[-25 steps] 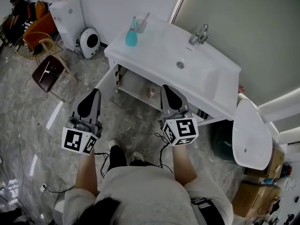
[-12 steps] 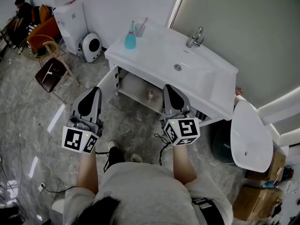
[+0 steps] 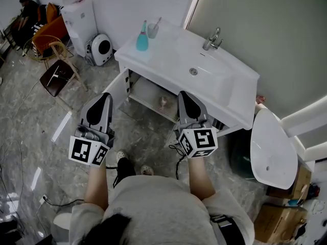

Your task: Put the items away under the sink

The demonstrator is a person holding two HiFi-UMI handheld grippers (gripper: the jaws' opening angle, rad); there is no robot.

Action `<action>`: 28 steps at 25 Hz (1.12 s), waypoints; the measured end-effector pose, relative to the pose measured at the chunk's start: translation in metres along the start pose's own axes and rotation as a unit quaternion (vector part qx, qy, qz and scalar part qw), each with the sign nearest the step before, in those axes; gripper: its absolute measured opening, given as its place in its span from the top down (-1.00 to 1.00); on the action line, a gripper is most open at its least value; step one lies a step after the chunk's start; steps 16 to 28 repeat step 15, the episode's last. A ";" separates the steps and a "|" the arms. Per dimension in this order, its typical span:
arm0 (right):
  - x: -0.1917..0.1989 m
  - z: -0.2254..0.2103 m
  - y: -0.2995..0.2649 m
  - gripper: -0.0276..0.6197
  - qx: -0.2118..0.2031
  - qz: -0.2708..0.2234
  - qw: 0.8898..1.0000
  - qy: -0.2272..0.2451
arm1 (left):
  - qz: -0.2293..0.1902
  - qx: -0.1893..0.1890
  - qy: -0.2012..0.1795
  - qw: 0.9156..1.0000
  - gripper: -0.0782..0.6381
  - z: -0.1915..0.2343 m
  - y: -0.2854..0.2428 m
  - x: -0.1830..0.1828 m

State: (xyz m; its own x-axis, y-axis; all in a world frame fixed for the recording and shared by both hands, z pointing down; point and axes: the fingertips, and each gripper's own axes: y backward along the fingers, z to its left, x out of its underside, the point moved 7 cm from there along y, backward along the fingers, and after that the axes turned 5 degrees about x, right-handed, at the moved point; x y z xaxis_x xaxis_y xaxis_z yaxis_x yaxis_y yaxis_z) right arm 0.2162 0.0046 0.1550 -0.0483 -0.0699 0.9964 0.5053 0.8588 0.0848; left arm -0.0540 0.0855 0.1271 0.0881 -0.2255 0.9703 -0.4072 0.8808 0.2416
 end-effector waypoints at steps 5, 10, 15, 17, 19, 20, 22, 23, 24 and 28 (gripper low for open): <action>-0.001 0.002 0.004 0.88 -0.004 -0.001 1.000 0.000 | -0.003 -0.002 0.000 1.000 0.76 -0.004 0.003 0.000; -0.002 -0.001 0.009 0.88 -0.004 -0.003 1.000 -0.001 | -0.001 -0.004 0.007 1.000 0.76 -0.009 0.000 0.000; -0.004 0.000 0.007 0.88 -0.005 -0.007 1.000 -0.001 | 0.000 0.001 0.007 1.000 0.76 -0.010 -0.002 -0.001; -0.004 0.000 0.007 0.88 -0.005 -0.007 1.000 -0.001 | 0.000 0.001 0.007 1.000 0.76 -0.010 -0.002 -0.001; -0.004 0.000 0.007 0.88 -0.005 -0.007 1.000 -0.001 | 0.000 0.001 0.007 1.000 0.76 -0.010 -0.002 -0.001; -0.004 0.000 0.007 0.88 -0.005 -0.007 1.000 -0.001 | 0.000 0.001 0.007 1.000 0.76 -0.010 -0.002 -0.001; -0.004 0.000 0.007 0.88 -0.005 -0.007 1.000 -0.001 | 0.000 0.001 0.007 1.000 0.76 -0.010 -0.002 -0.001; -0.004 0.000 0.007 0.88 -0.005 -0.007 1.000 -0.001 | 0.000 0.001 0.007 1.000 0.76 -0.010 -0.002 -0.001; -0.004 0.000 0.007 0.88 -0.005 -0.007 1.000 -0.001 | 0.000 0.001 0.007 1.000 0.76 -0.010 -0.002 -0.001; -0.004 0.000 0.007 0.88 -0.005 -0.007 1.000 -0.001 | 0.000 0.001 0.007 1.000 0.76 -0.010 -0.002 -0.001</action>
